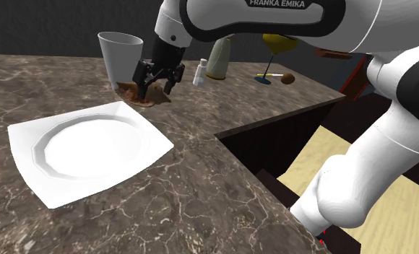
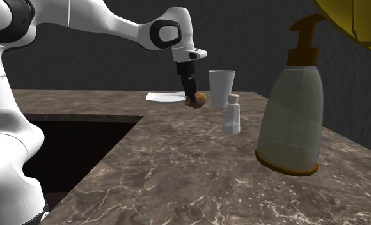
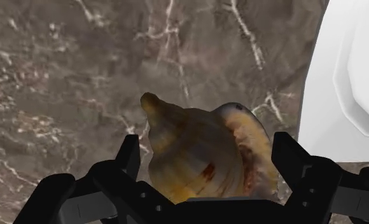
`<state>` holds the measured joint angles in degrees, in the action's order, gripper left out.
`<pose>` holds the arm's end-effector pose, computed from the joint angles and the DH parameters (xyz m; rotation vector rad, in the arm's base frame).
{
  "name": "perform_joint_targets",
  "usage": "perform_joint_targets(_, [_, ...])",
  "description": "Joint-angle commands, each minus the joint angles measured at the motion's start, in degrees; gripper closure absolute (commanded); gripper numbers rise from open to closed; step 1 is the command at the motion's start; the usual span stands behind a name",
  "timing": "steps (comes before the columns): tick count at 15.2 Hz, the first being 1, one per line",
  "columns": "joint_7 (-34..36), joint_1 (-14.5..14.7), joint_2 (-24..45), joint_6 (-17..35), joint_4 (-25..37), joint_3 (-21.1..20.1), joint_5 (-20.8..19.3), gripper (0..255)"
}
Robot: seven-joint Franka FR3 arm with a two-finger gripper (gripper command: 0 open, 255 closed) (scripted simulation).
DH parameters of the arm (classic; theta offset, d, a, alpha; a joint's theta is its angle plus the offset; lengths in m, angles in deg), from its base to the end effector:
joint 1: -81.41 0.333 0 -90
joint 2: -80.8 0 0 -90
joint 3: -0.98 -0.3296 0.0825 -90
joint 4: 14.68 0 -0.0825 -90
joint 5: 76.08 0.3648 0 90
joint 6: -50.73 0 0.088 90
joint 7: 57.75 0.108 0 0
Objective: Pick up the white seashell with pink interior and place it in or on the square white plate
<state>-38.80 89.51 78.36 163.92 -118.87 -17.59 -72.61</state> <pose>0.4888 0.2535 0.5827 -3.0088 -0.1769 -0.2493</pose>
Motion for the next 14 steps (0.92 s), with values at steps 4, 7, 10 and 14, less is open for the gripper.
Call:
perform_joint_targets(4, [0.0, 0.0, 0.3, 1.1, -0.8, 0.0, -0.1, 0])
perform_joint_targets(7, [0.0, 0.0, 0.3, 1.1, -0.8, 0.0, -0.1, 0])
perform_joint_targets(10, [0.0, 0.0, 0.3, 1.1, -0.8, 0.0, -0.1, 255])
perform_joint_targets(14, [0.0, 0.0, 0.3, 1.1, -0.7, 0.0, -0.1, 255])
